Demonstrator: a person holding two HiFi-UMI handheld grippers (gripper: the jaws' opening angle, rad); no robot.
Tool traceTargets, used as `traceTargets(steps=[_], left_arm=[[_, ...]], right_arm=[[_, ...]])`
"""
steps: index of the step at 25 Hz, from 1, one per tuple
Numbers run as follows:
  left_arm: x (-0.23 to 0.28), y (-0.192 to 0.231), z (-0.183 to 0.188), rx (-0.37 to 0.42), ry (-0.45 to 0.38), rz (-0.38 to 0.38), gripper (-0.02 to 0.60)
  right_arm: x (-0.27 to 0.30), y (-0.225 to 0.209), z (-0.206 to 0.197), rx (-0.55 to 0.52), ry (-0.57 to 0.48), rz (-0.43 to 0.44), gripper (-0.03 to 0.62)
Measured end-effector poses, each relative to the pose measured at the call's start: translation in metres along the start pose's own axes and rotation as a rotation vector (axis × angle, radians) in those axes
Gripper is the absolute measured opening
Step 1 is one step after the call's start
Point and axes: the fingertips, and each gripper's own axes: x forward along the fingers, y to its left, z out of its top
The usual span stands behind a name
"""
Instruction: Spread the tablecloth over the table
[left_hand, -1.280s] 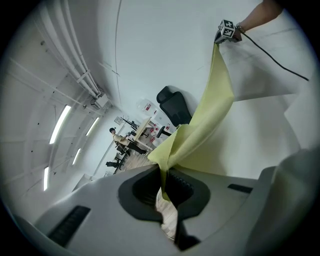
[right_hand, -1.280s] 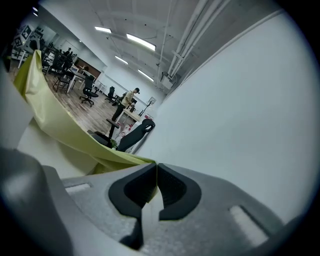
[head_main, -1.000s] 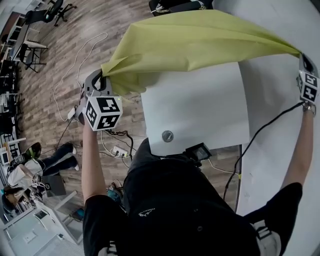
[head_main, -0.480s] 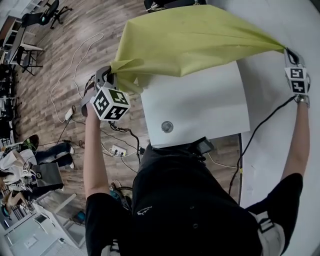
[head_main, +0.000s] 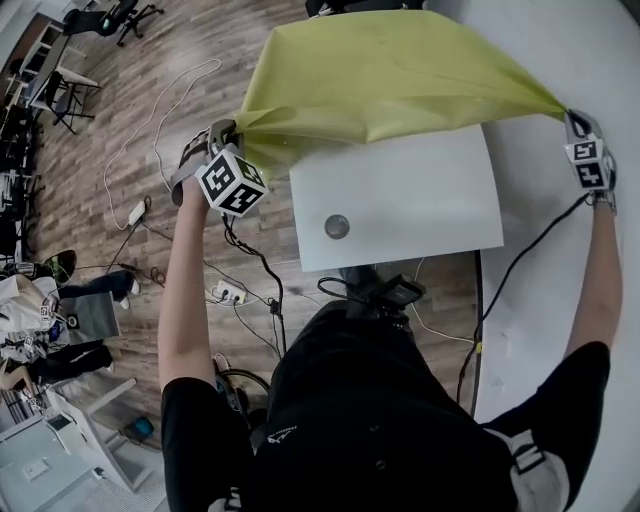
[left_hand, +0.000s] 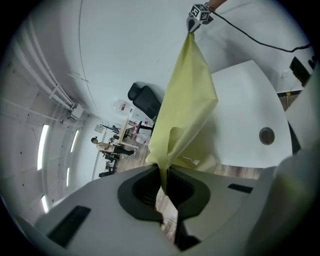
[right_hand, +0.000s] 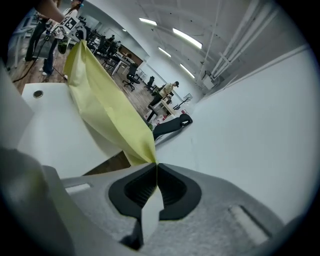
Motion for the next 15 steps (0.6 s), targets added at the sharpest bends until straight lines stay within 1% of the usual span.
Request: traceTargets(steps=[4, 11, 15], left_arm=[[-0.008, -0.02, -0.007, 0.049, 0.014, -0.042, 0.008], [-0.021, -0.057, -0.001, 0.078, 0.018, -0.078, 0.008], [-0.034, -0.074, -0.009, 0.091, 0.026, -0.091, 0.008]], right_arm=[[-0.016, 0.035, 0.008, -0.103, -0.041, 0.083, 0.009], [-0.041, 0.053, 0.017, -0.188, -0.071, 0.083, 0.009], [-0.061, 0.06, 0.014, -0.209, -0.07, 0.083, 0.009]])
